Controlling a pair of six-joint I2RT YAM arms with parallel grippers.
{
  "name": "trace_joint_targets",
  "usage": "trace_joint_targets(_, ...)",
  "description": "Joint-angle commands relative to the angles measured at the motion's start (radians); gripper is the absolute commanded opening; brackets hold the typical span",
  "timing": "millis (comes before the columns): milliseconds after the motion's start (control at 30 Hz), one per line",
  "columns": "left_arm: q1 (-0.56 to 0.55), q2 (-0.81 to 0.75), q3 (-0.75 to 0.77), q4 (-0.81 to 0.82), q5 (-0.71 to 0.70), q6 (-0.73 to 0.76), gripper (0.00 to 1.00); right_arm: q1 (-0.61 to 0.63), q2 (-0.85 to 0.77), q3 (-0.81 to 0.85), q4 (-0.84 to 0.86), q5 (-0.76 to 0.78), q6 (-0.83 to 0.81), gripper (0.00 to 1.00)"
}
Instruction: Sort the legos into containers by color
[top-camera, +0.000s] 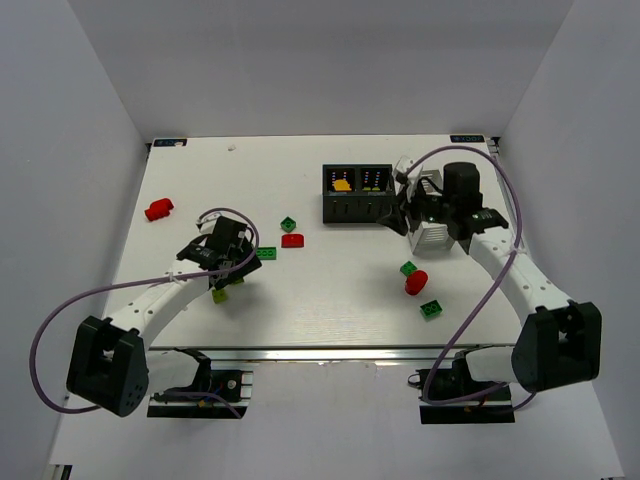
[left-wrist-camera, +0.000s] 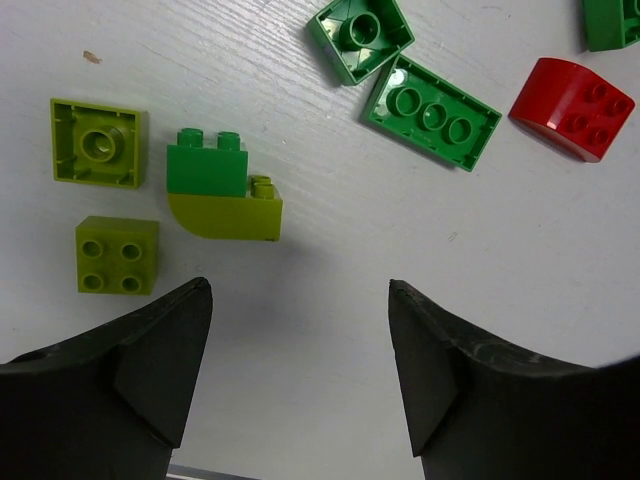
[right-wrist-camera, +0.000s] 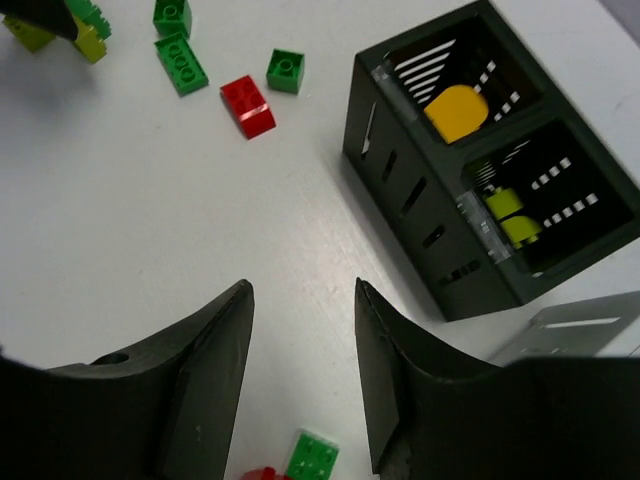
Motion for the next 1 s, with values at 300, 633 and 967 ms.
trace_joint_targets(300,0.028,0.109,0.039,0.020,-0.040,0.058,0.80,-0.005,-0.094,-0.110,-0.013,0.008,0.012,0.53)
trace_joint_targets(633,0.034,0.160,0.033,0.053,-0.104,0.100,0.80,-0.006,-0.074,-0.100,0.007,-0.006,0.026,0.54)
trace_joint_targets(967,0.040,0.250,0.044,0.108,-0.124,0.160,0.79,-0.008,-0.058,-0.079,0.008,-0.011,0.033,0.55)
